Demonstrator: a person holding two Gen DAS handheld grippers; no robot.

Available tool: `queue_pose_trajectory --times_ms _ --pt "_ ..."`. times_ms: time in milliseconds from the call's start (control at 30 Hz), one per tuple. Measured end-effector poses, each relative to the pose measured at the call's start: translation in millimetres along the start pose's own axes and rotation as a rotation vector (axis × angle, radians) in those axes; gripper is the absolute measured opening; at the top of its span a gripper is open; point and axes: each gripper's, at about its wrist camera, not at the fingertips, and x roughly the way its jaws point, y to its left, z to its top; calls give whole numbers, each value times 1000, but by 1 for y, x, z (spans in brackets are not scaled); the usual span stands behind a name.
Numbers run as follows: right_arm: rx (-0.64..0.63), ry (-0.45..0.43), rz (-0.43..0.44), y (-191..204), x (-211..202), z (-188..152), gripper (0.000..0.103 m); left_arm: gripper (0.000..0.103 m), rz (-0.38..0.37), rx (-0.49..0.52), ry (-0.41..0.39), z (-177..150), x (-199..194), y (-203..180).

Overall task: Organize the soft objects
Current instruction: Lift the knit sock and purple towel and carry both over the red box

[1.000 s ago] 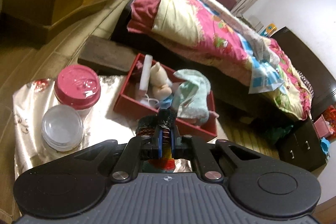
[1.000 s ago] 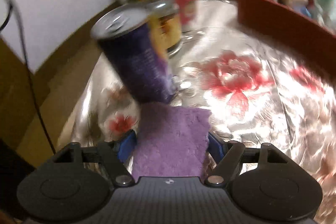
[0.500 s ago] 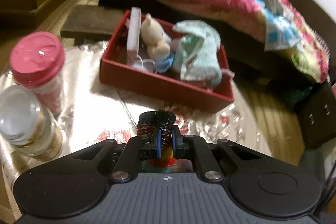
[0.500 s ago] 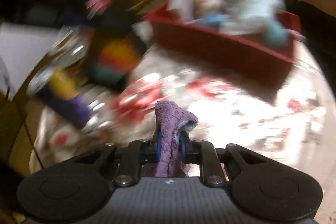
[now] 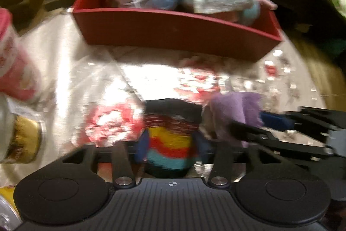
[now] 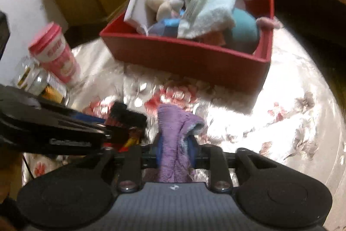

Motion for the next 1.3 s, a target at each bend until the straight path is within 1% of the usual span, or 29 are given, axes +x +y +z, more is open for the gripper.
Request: queue_pose_trajectory --times_ms 67,133,233,300,333,367,400,467,500,600,633,767,900,1133,1300 --pt "-8 -9 -22 -1 -4 -2 11 66 42 36 -17 -1 0 0" --pt "-8 -11 -29 -3 -3 -2 21 68 61 35 -23 -3 1 2" --pt "2 1 -44 -5 -1 -2 23 66 69 25 -8 -1 6 3" --pt "-2 4 -43 -4 0 -2 23 58 58 31 -14 -1 6 1" --pt "-9 2 -43 -4 0 -2 23 47 45 31 -16 -1 7 -2" --pt "-18 1 -37 -3 0 -3 23 29 27 26 -8 -2 8 -5" --pt "-25 -3 -26 -2 1 -4 23 22 3 24 3 -3 9 -7" --pt "-24 11 7 -1 5 -5 10 16 -19 33 7 -4 10 -10" --pt "-10 24 27 -2 6 -4 0 15 -26 39 3 -4 8 -11" --pt "22 12 53 -5 0 0 0 13 -73 24 -2 -2 1 -9" --pt "29 0 58 -6 -4 2 0 12 -78 22 -3 -2 -1 -9" --pt "60 -42 50 -12 -15 8 0 11 -81 11 -18 1 -6 -7" --pt "93 -84 43 -20 -25 14 0 11 -89 -8 -49 4 -19 -2" --pt "109 -165 44 -21 -43 24 0 11 -90 -24 -138 14 -43 -1" --pt "118 -225 33 -23 -56 34 0 11 -66 -48 -195 23 -54 3"
